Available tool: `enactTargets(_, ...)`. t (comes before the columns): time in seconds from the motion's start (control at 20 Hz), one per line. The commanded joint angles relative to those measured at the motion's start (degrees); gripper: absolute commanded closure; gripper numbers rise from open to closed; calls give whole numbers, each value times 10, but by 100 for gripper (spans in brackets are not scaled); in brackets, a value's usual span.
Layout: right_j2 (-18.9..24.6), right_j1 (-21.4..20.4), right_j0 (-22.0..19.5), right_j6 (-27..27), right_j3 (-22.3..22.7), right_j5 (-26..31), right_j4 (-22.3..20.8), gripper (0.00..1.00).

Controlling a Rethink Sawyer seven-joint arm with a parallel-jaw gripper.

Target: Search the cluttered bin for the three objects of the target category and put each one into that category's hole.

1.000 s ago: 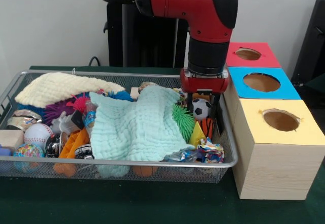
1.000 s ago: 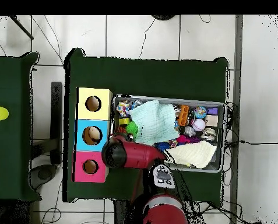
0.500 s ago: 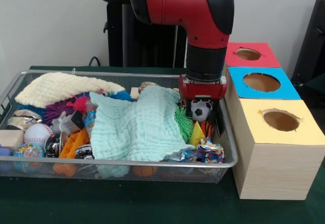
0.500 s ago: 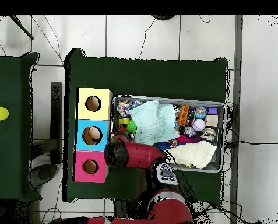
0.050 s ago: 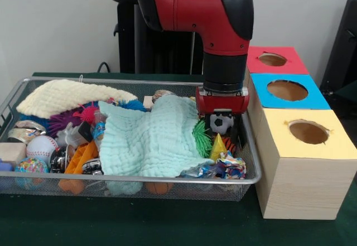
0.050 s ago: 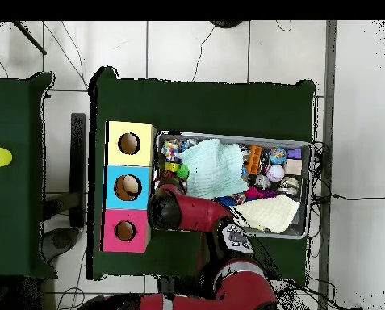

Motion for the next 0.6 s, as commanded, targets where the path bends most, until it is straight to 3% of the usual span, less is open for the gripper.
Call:
enactTargets(0.05,77,23,-15,141,10,-66,-1,0)
enactTargets(0.6,69,68,-5,138,-8,-97,10,0)
